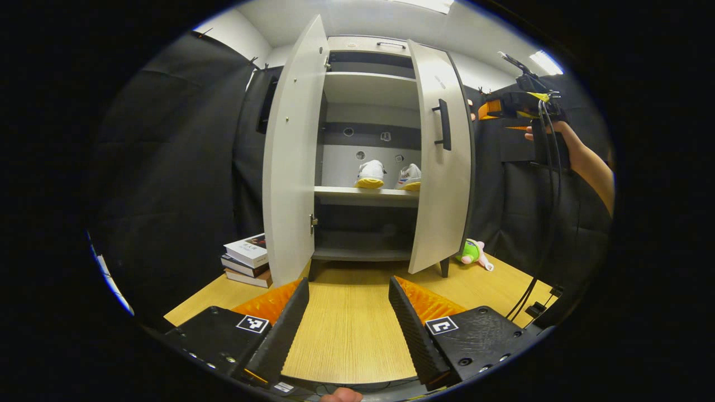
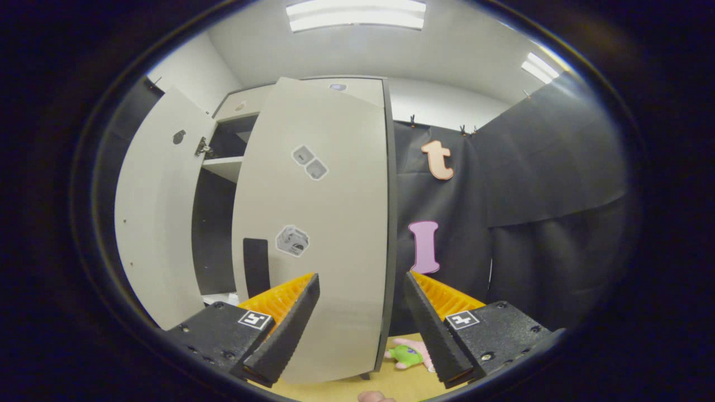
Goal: Grab one shoe with the right hand and put it into the shoe cabinet, grab the other shoe with the left hand and put it into the shoe cabinet; then close the right door with the right hand and the left door with the left hand.
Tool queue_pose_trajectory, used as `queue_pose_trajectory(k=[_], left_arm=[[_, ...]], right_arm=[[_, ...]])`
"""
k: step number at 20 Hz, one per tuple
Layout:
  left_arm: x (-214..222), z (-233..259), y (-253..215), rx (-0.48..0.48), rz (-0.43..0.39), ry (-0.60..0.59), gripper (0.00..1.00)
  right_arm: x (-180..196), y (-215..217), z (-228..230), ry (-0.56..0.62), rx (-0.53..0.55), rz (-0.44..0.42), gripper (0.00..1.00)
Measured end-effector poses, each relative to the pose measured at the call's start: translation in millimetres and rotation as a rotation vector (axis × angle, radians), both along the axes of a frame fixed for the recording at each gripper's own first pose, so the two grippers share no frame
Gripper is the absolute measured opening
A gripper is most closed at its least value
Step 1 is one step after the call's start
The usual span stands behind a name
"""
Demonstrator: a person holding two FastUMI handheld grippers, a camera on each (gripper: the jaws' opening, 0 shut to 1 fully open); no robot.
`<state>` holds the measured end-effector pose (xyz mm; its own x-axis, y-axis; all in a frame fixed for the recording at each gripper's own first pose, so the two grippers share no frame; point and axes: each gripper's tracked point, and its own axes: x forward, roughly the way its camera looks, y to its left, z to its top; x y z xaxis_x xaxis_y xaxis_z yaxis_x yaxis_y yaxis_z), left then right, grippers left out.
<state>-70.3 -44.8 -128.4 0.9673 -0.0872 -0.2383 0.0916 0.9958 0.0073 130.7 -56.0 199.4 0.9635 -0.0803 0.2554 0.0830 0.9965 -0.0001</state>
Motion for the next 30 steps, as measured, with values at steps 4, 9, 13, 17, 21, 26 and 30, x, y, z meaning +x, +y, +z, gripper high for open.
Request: queue_pose_trajectory(k=[4, 9, 13, 17, 21, 26, 30], left_arm=[[-1.3, -0.9, -16.2, 0.010, -0.038, 0.003, 0.86], [-2.0, -3.1, -31.0, 0.010, -0.074, 0.010, 0.86], [-5.7, -3.9, -46.5, 0.005, -0.106, 0.011, 0.86], [-11.4, -8.2, -59.6, 0.017, -0.138, 0.022, 0.86], [-10.2, -5.5, -65.4, 0.009, -0.143, 0.014, 0.86], [-3.4, 9.4, -64.8, 0.004, -0.130, -0.016, 0.86], [8.8, 48.7, -37.6, -0.005, -0.046, -0.093, 0.86]], right_arm=[[-35.3, 3.8, -32.6, 0.009, 0.002, 0.011, 0.97], [-75.3, 23.3, -90.6, 0.060, -0.019, 0.030, 0.98], [-98.3, 34.6, -139.7, 0.107, -0.017, 0.033, 0.99], [-122.9, 35.9, -182.5, 0.130, 0.011, 0.007, 0.98], [-137.3, 32.8, -217.4, 0.154, 0.031, -0.025, 0.99], [-140.9, 32.4, -245.7, 0.207, 0.081, 0.004, 0.99], [-137.7, 27.1, -247.3, 0.207, 0.071, -0.013, 0.99]])
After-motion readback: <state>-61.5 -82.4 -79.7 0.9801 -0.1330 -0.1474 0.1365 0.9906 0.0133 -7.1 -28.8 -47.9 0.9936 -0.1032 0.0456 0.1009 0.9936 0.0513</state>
